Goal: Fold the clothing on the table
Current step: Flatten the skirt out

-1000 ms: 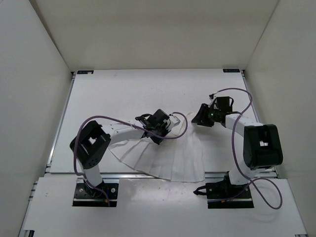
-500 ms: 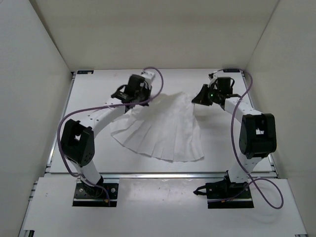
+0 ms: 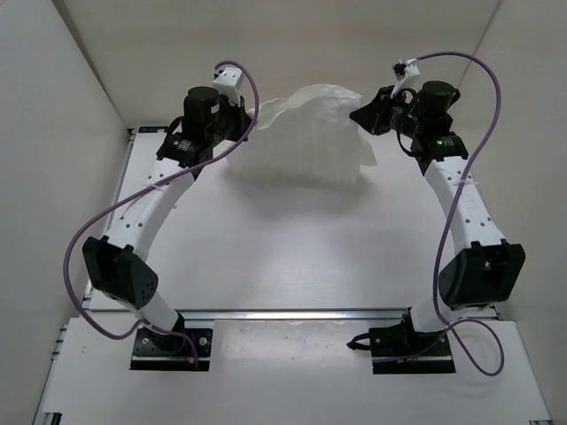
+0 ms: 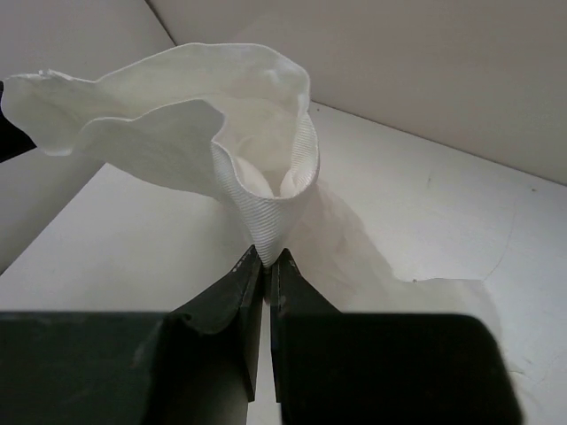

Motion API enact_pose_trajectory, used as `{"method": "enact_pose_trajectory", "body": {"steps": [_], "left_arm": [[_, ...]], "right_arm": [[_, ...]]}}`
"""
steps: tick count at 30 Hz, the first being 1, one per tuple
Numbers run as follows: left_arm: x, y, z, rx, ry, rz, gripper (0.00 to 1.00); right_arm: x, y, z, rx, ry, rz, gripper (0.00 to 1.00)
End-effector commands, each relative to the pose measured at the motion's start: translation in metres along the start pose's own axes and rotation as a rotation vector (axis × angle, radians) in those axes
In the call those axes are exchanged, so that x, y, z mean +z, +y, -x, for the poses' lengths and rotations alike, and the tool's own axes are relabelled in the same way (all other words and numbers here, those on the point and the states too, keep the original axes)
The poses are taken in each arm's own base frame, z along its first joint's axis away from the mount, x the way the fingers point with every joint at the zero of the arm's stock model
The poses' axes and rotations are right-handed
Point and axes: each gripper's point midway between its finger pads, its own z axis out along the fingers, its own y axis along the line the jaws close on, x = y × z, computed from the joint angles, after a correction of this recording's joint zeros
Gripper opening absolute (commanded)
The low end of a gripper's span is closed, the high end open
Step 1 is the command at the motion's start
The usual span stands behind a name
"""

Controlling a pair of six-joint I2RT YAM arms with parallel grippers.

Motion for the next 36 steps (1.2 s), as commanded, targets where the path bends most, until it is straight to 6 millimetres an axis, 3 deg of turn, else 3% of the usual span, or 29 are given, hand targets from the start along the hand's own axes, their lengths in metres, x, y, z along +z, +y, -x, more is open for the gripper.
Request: {"method": "enact_pose_trajectory", "body": {"steps": [1,4,8,10,13,15,18,19,20,21,22,23,26,29,30,31,32,33,35,36], "left_arm": [[-0.053,-0.034,0.042,0.060,-0.107,-0.041,0.00],[-0.100,-0.050,0.053,0.095,-0.164,-0.025,0.00],[-0.152,-0.037,0.063,0.013,-0.226,0.022,0.00],[-0.184,-0.033,0.078,-0.013,-0.288,0.022,0.00],[-0.199,-0.038,0.085,-0.027,-0.284,0.025,0.00],[-0.193,-0.032,0.083,-0.074,-0.277,0.034,0.00],[-0.158,-0.011,0.044,-0.180,-0.186,0.072,0.00],[-0.143,-0.007,0.025,-0.218,-0.143,0.082,0.00],[-0.129,0.001,-0.001,-0.243,-0.080,0.101,0.00],[-0.119,0.001,-0.009,-0.273,-0.072,0.097,0.00],[-0.105,0.006,-0.037,-0.298,-0.013,0.112,0.00],[-0.092,0.011,-0.064,-0.307,0.044,0.133,0.00],[-0.060,0.026,-0.119,-0.334,0.140,0.176,0.00],[-0.022,0.041,-0.148,-0.327,0.190,0.210,0.00],[-0.006,0.048,-0.160,-0.326,0.225,0.228,0.00],[0.003,0.052,-0.166,-0.320,0.246,0.236,0.04],[0.021,0.056,-0.172,-0.318,0.277,0.238,0.22],[0.038,0.060,-0.177,-0.324,0.312,0.234,0.30],[0.061,0.066,-0.179,-0.334,0.333,0.231,0.71],[0.072,0.068,-0.177,-0.341,0.336,0.223,0.80]], "right_arm": [[-0.021,0.036,0.015,-0.097,-0.027,0.022,0.00],[-0.045,0.068,0.018,-0.139,-0.028,0.026,0.00],[-0.078,0.120,0.017,-0.134,-0.057,0.088,0.00],[-0.092,0.141,0.017,-0.106,-0.052,0.110,0.00],[-0.103,0.157,0.015,-0.070,-0.016,0.115,0.00],[-0.099,0.141,0.002,-0.017,0.031,0.087,0.00],[-0.086,0.102,-0.031,0.042,0.111,0.037,0.00],[-0.078,0.091,-0.052,0.076,0.168,0.033,0.00],[-0.074,0.081,-0.055,0.078,0.175,0.015,0.00],[-0.066,0.068,-0.071,0.097,0.215,-0.010,0.00],[-0.056,0.055,-0.092,0.107,0.261,-0.020,0.00],[-0.048,0.046,-0.100,0.116,0.278,-0.033,0.00],[-0.022,0.006,-0.138,0.166,0.346,-0.059,0.00],[0.013,-0.023,-0.152,0.188,0.389,-0.041,0.01],[0.023,-0.037,-0.167,0.209,0.421,-0.048,0.01],[0.033,-0.042,-0.158,0.198,0.406,-0.033,0.17],[0.044,-0.052,-0.162,0.210,0.413,-0.035,0.29],[0.055,-0.060,-0.175,0.236,0.440,-0.021,0.45],[0.068,-0.071,-0.161,0.239,0.411,-0.016,0.58],[0.073,-0.077,-0.155,0.234,0.400,-0.030,0.67]]}}
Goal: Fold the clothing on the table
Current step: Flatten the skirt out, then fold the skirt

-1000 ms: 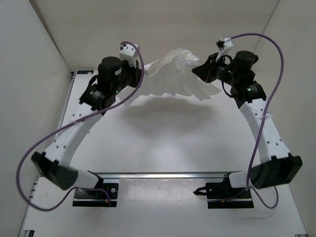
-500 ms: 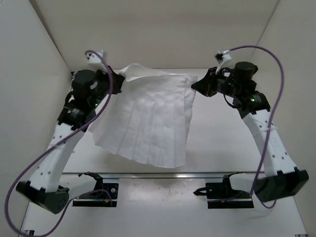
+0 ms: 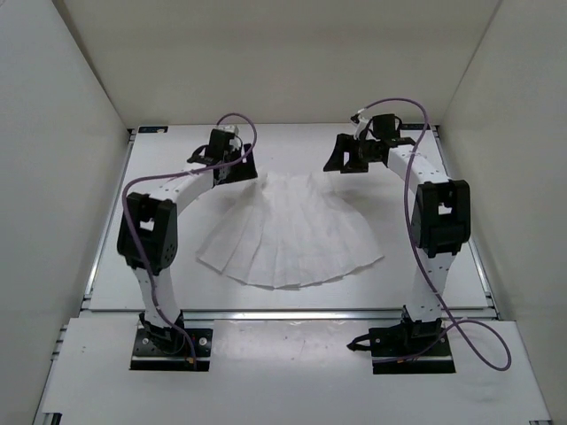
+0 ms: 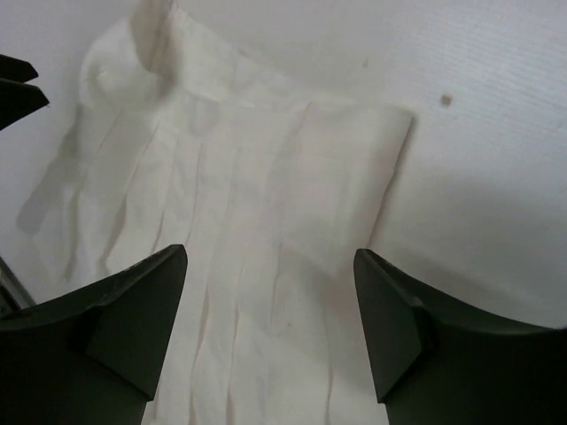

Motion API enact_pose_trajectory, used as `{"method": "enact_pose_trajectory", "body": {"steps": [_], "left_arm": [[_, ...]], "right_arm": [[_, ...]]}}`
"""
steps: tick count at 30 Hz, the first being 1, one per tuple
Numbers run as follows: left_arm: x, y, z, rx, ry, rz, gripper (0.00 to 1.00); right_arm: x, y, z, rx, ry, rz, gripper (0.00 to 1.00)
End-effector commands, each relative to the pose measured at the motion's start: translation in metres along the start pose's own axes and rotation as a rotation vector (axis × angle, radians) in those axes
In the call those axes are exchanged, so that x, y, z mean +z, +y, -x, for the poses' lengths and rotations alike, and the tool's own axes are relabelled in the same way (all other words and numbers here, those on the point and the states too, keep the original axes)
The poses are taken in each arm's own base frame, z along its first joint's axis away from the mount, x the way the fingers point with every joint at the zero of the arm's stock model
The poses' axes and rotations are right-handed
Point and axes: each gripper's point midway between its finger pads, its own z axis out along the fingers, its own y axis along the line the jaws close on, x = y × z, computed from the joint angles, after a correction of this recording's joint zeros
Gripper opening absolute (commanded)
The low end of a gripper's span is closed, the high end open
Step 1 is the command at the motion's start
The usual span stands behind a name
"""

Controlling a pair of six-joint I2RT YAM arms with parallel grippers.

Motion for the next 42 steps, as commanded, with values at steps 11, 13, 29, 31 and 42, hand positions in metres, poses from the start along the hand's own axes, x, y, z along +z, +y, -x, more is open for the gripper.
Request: {"method": "enact_pose_trajectory", "body": {"steps": [11,13,29,31,42], "left_arm": [[0.044,-0.015,0.066,0.133,-0.159,-0.025,0.94],[0.051,-0.015,0.059,0.134,-0.135,-0.024,0.91],[0.090,0.010,0.040,0.072,-0.077,0.038,0.76],[0.094,0.012,0.041,0.050,-0.071,0.027,0.73],[0.110,0.028,0.043,-0.047,-0.010,0.078,0.00]], "right_arm": [[0.009,-0.023,0.059,-0.122,-0.117,0.021,0.81],[0.027,-0.030,0.046,-0.102,-0.069,0.017,0.80],[0.093,-0.041,0.020,-0.104,0.063,-0.043,0.68],[0.099,-0.041,0.019,-0.104,0.071,-0.049,0.59],[0.093,-0.064,0.025,-0.033,0.062,-0.084,0.00]]}}
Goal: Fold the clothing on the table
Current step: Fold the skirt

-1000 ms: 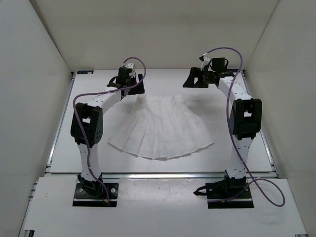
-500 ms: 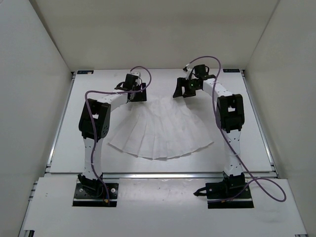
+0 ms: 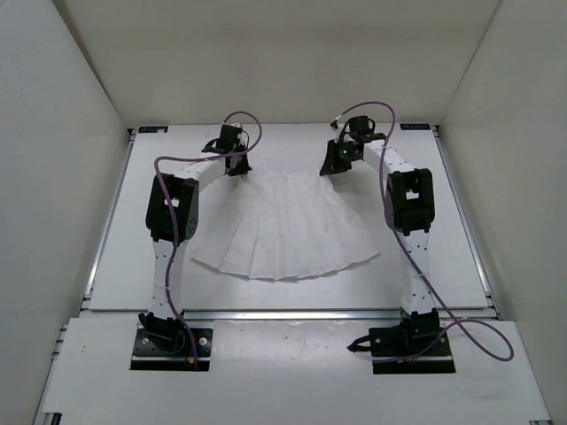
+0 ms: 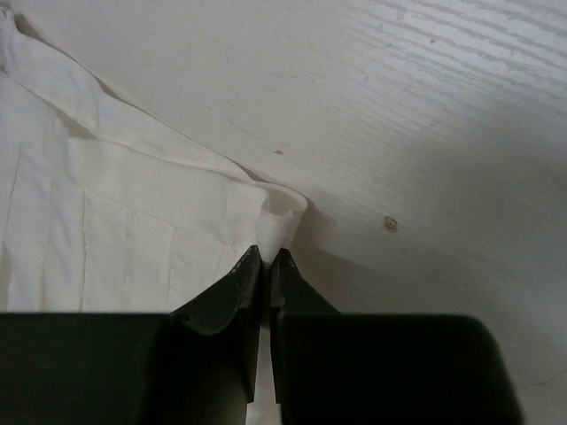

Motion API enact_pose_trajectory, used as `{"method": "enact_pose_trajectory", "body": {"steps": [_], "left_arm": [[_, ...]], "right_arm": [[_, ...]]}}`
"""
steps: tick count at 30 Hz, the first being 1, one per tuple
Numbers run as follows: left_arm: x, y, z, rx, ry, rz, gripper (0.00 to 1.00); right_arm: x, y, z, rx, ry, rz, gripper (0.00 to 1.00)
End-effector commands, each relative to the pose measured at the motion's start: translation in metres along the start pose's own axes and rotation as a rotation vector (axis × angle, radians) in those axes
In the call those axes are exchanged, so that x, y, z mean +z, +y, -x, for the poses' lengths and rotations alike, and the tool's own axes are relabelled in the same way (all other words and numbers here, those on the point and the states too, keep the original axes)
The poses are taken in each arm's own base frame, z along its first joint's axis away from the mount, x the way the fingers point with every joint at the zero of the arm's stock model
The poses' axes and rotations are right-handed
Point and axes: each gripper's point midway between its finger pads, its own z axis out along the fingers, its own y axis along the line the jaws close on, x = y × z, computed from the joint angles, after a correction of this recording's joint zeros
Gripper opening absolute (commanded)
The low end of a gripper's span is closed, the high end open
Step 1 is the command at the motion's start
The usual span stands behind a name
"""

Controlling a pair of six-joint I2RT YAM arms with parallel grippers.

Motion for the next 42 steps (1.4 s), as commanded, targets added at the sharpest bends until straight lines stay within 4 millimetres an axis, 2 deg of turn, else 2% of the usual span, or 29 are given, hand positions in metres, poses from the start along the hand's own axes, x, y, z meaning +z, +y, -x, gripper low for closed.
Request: {"method": "enact_pose_trajectory", "body": {"steps": [1,2,4,6,8,9,10,11,12,13,15,16,18,20,21,23,24,25,26,28,29,30,31,32,33,34,37,40,42], "left_arm": [[-0.006,0.003,0.011,-0.047,0.004,-0.004,0.00],[-0.006,0.005,0.016,-0.057,-0.002,-0.008,0.00],[-0.010,0.011,0.027,-0.060,-0.018,-0.010,0.00],[-0.014,0.003,0.036,-0.034,-0.033,-0.049,0.00],[-0.028,-0.002,0.062,0.008,-0.084,-0.067,0.00],[-0.042,-0.011,0.083,0.043,-0.129,-0.093,0.00],[-0.049,-0.015,0.093,0.064,-0.147,-0.104,0.00],[-0.068,-0.024,0.118,0.083,-0.209,-0.134,0.00],[-0.091,-0.033,0.143,0.088,-0.274,-0.163,0.00],[-0.104,-0.040,0.155,0.096,-0.310,-0.173,0.00],[-0.157,-0.053,0.200,0.110,-0.451,-0.212,0.00],[-0.174,-0.056,0.214,0.116,-0.504,-0.224,0.00],[-0.226,-0.065,0.236,0.143,-0.615,-0.236,0.00],[-0.255,-0.069,0.240,0.200,-0.665,-0.216,0.00],[-0.274,-0.071,0.236,0.220,-0.687,-0.209,0.00],[-0.292,-0.082,0.216,0.271,-0.695,-0.232,0.00],[-0.301,-0.080,0.201,0.296,-0.704,-0.224,0.00],[-0.296,-0.075,0.171,0.300,-0.674,-0.200,0.00],[-0.301,-0.084,0.159,0.321,-0.698,-0.208,0.00],[-0.294,-0.071,0.100,0.327,-0.636,-0.196,0.00],[-0.292,-0.075,0.080,0.319,-0.612,-0.223,0.00],[-0.292,-0.065,0.054,0.295,-0.585,-0.229,0.00],[-0.285,-0.054,0.022,0.294,-0.533,-0.226,0.00],[-0.284,-0.046,-0.009,0.294,-0.497,-0.224,0.00],[-0.284,-0.043,-0.025,0.297,-0.474,-0.209,0.00],[-0.285,-0.035,-0.051,0.283,-0.419,-0.203,0.00],[-0.297,-0.022,-0.085,0.204,-0.357,-0.207,0.00],[-0.289,0.014,-0.074,0.102,-0.376,-0.120,0.00],[-0.261,0.030,-0.078,0.079,-0.307,-0.070,0.00]], "right_arm": [[-0.016,-0.006,0.028,0.002,-0.070,-0.016,0.00],[-0.020,-0.011,0.030,0.010,-0.078,-0.019,0.00],[-0.034,-0.009,0.051,-0.003,-0.126,-0.027,0.00],[-0.057,-0.014,0.075,-0.004,-0.187,-0.022,0.00],[-0.089,-0.002,0.115,-0.030,-0.292,-0.012,0.00],[-0.096,0.003,0.123,-0.025,-0.312,0.005,0.00],[-0.122,0.015,0.147,-0.064,-0.379,0.015,0.00],[-0.146,0.031,0.167,-0.105,-0.438,0.012,0.00],[-0.158,0.037,0.177,-0.125,-0.471,-0.003,0.00],[-0.187,0.053,0.193,-0.177,-0.534,-0.012,0.00],[-0.225,0.073,0.207,-0.232,-0.607,-0.026,0.00],[-0.247,0.085,0.211,-0.258,-0.642,-0.028,0.00],[-0.272,0.099,0.209,-0.301,-0.668,-0.053,0.00],[-0.290,0.110,0.196,-0.346,-0.659,-0.078,0.00],[-0.290,0.116,0.183,-0.332,-0.635,-0.070,0.00],[-0.282,0.119,0.159,-0.351,-0.589,-0.098,0.01],[-0.276,0.117,0.137,-0.379,-0.563,-0.126,0.00],[-0.290,0.136,0.128,-0.435,-0.592,-0.148,0.00],[-0.261,0.122,0.099,-0.423,-0.534,-0.160,0.00],[-0.248,0.120,0.053,-0.418,-0.507,-0.158,0.00],[-0.242,0.122,0.025,-0.397,-0.498,-0.140,0.00],[-0.236,0.114,-0.005,-0.367,-0.477,-0.143,0.01],[-0.230,0.118,-0.034,-0.357,-0.449,-0.115,0.00],[-0.223,0.118,-0.050,-0.338,-0.424,-0.098,0.00],[-0.215,0.118,-0.079,-0.282,-0.384,-0.078,0.00],[-0.205,0.118,-0.107,-0.252,-0.330,-0.051,0.00],[-0.197,0.127,-0.147,-0.220,-0.269,-0.042,0.01],[-0.196,0.124,-0.140,-0.203,-0.321,-0.029,0.00],[-0.186,0.103,-0.133,-0.122,-0.313,0.008,0.00]]}}
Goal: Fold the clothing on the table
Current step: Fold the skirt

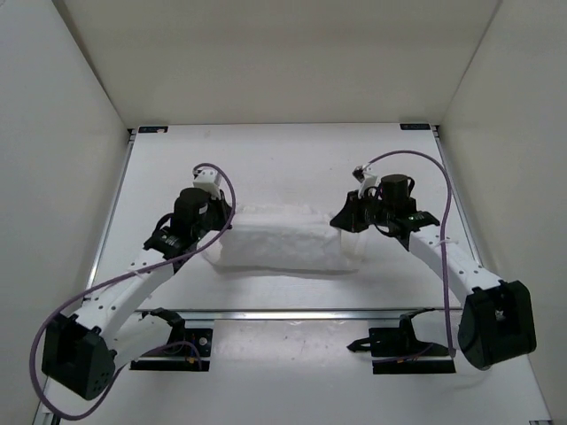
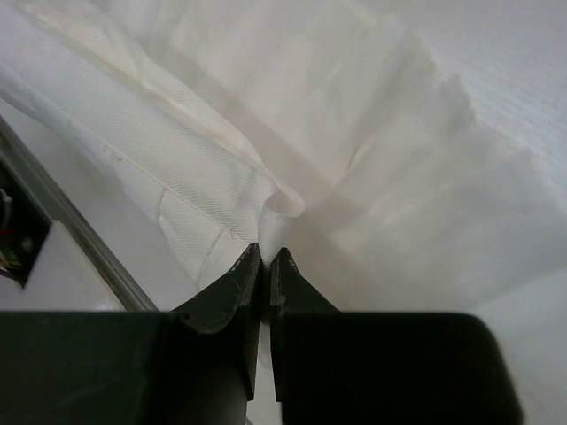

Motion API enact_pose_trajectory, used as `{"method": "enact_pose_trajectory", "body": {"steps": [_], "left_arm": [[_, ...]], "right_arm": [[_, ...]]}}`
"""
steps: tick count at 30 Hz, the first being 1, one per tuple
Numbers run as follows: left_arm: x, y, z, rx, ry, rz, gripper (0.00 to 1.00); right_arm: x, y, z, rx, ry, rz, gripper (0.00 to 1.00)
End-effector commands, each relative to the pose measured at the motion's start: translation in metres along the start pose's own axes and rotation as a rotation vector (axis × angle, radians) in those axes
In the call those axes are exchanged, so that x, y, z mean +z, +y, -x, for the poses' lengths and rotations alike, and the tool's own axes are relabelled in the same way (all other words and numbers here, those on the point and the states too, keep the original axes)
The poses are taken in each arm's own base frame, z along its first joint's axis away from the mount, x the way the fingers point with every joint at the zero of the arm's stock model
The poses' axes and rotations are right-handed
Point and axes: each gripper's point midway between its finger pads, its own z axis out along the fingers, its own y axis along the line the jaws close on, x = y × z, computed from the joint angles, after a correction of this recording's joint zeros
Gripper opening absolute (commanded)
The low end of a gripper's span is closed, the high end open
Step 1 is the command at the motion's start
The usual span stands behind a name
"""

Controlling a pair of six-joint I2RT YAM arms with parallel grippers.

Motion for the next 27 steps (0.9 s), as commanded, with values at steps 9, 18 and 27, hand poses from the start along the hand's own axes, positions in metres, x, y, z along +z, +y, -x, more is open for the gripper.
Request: {"method": "enact_pose_trajectory", "body": {"steps": [9,18,27], "left_arm": [[0.077,0.085,-0.070,-0.192,0.234,0.325,0.00],[0.119,0.101,-0.049,-0.206,0.236,0.362,0.00],[0.147,0.103,-0.018,-0.262,0.322,0.265,0.60]], "right_arm": [[0.075,-0.098,0.041,0.069,-0.006,-0.059,0.00],[0.112,-0.132,0.067,0.062,-0.007,-0.062,0.00],[0.097,-0.149,0.106,0.096,-0.050,-0.079,0.68]]}}
